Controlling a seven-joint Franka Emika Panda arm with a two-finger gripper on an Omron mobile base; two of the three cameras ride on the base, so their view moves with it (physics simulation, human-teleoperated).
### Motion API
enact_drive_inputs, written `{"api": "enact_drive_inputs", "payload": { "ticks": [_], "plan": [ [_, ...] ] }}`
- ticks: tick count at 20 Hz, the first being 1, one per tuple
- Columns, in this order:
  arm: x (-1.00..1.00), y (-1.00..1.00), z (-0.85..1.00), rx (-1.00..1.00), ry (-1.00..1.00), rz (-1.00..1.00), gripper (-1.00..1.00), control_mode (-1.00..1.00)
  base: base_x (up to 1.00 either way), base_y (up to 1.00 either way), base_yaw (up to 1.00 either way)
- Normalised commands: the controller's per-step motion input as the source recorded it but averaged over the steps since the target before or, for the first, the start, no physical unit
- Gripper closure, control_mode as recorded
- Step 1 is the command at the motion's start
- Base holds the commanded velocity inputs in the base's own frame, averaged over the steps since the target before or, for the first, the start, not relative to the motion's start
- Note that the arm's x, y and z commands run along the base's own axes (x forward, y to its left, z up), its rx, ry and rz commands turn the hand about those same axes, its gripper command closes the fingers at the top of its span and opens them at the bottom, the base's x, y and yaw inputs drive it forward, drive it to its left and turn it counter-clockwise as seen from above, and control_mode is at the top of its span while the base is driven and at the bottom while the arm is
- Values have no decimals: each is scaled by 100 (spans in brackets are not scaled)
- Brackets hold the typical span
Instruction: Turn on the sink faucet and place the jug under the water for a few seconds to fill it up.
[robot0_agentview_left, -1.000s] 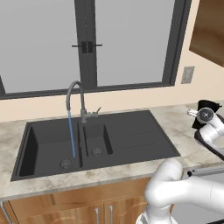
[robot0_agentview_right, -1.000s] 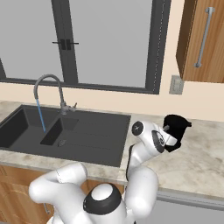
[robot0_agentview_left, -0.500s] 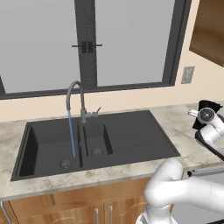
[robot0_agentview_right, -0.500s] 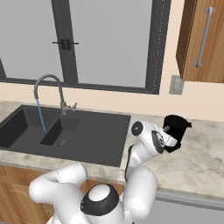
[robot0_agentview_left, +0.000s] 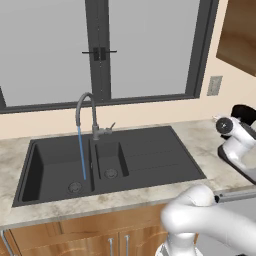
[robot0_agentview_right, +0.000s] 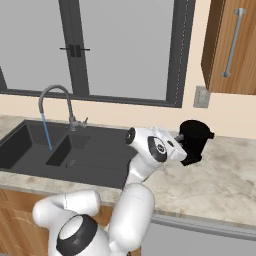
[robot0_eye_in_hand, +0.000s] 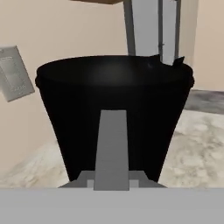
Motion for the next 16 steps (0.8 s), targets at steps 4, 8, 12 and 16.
{"api": "enact_drive_inputs", "payload": {
  "ticks": [4,8,12,16],
  "plan": [
    [-28,83,89,0,1,-22,100,-100,0,0,0],
    [-1,99,69,0,8,-7,100,-100,0,0,0],
    [-14,85,15,0,9,0,100,-100,0,0,0],
    [-43,59,0,0,7,9,100,-100,0,0,0]
  ]
}}
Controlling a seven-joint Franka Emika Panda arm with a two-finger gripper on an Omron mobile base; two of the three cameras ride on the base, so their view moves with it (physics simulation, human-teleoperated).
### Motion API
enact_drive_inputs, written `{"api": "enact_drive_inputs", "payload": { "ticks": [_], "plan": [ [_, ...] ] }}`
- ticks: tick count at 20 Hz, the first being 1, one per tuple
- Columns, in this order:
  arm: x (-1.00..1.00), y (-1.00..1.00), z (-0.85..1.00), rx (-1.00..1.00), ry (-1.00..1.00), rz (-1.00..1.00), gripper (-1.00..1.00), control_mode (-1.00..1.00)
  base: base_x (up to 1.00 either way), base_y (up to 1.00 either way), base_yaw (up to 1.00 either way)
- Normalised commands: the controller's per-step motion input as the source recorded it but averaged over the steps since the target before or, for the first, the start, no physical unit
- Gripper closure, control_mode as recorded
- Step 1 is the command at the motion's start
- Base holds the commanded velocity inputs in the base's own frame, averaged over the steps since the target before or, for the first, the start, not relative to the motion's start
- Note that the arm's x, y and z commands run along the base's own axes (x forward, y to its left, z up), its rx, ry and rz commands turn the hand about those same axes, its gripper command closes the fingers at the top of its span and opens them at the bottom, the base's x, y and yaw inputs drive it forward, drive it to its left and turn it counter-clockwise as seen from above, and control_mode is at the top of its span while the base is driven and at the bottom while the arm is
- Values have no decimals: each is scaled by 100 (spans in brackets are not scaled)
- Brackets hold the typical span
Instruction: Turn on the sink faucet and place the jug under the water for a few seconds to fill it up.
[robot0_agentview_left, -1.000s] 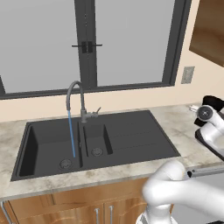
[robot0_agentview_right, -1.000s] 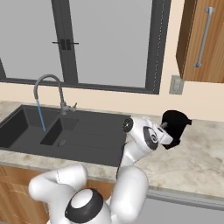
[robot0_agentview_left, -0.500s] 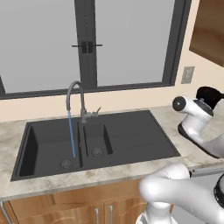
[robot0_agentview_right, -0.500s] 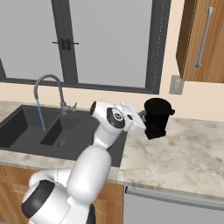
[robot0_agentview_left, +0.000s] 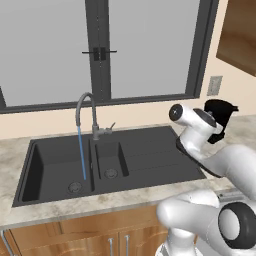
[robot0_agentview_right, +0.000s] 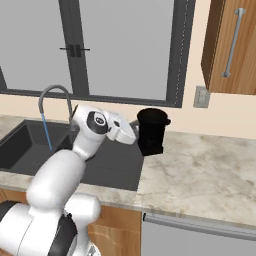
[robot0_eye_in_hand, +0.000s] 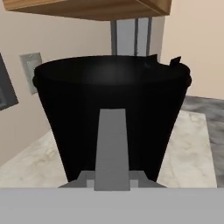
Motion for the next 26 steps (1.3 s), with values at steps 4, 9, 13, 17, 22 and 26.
{"api": "enact_drive_inputs", "payload": {
  "ticks": [4,9,13,17,22,26],
  "plan": [
    [-69,46,-5,0,0,9,100,-100,0,0,0],
    [-88,17,0,4,0,1,100,-100,0,0,0],
    [-81,6,0,6,0,0,100,-100,0,0,0],
    [-52,29,0,3,0,2,100,-100,0,0,0],
    [-2,66,-1,0,2,4,100,-100,0,0,0],
    [4,73,-4,0,4,4,100,-100,0,0,0]
  ]
}}
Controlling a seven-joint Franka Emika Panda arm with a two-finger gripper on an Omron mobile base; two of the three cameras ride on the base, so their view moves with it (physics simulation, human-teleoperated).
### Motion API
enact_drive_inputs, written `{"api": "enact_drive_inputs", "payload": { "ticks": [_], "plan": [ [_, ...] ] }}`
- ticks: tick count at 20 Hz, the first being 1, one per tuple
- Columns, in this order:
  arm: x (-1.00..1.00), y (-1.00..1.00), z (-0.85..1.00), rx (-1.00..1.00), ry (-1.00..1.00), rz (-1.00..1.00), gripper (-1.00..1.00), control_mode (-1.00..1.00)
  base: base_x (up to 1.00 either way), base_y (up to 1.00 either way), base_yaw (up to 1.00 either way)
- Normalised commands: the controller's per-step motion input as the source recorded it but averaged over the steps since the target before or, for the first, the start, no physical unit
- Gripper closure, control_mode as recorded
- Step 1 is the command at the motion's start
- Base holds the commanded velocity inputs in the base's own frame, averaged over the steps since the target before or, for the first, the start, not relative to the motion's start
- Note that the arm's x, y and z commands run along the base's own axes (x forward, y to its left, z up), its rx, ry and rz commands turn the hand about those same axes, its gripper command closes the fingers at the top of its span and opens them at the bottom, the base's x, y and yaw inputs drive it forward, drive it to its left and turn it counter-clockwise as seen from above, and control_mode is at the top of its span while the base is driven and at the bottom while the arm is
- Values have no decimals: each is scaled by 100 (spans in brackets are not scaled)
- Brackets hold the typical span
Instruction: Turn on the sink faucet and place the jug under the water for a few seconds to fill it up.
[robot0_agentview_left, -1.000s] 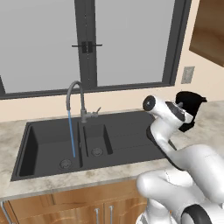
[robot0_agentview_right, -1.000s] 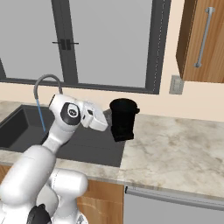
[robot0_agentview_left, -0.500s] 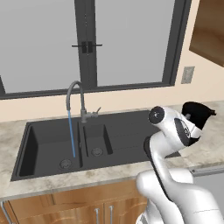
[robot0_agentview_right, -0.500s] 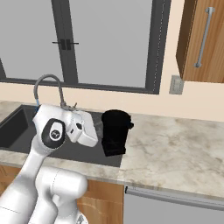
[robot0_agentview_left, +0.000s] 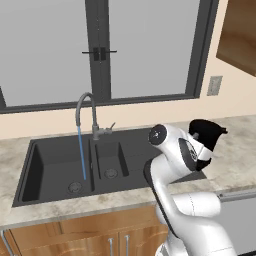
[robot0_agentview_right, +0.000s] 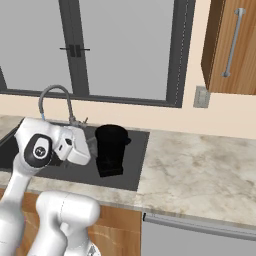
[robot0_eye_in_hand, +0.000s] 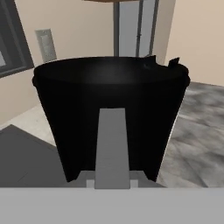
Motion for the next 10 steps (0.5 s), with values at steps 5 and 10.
{"api": "enact_drive_inputs", "payload": {
  "ticks": [5,10],
  "plan": [
    [0,53,-5,0,1,1,100,-100,0,0,0],
    [0,6,0,0,0,0,100,-100,0,0,0]
  ]
}}
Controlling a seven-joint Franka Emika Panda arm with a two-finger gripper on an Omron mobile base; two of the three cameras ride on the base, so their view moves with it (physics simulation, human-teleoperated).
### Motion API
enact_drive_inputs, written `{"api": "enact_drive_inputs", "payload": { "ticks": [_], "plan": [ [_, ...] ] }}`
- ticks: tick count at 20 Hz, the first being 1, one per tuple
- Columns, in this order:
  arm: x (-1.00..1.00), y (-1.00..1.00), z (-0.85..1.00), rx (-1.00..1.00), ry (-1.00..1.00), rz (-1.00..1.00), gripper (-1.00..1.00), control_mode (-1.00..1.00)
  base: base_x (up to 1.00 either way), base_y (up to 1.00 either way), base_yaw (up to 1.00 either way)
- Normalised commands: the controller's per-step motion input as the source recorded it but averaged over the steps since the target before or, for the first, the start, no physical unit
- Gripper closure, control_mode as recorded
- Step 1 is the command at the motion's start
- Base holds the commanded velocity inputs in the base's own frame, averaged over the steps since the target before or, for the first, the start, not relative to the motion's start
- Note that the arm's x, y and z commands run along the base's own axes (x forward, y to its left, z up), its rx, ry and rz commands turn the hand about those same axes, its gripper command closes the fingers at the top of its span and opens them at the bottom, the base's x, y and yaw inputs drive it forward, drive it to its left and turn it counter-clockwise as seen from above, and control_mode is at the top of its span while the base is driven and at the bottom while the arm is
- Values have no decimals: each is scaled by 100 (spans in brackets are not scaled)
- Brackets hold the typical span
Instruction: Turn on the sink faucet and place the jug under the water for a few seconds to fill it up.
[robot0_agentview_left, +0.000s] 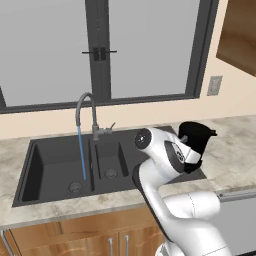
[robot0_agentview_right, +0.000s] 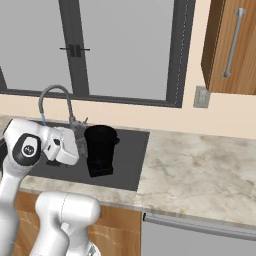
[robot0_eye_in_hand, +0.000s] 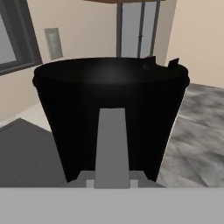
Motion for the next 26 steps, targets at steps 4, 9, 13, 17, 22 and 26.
{"api": "enact_drive_inputs", "payload": {
  "ticks": [4,9,13,17,22,26],
  "plan": [
    [0,8,0,0,4,0,100,-100,0,0,0],
    [0,0,0,1,1,0,100,-100,0,0,0],
    [-11,2,0,1,0,0,100,-100,0,0,0],
    [-34,26,0,0,0,0,100,-100,0,0,0],
    [-37,59,0,0,-1,0,100,-100,0,0,0],
    [-6,97,0,0,0,0,100,-100,0,0,0]
  ]
}}
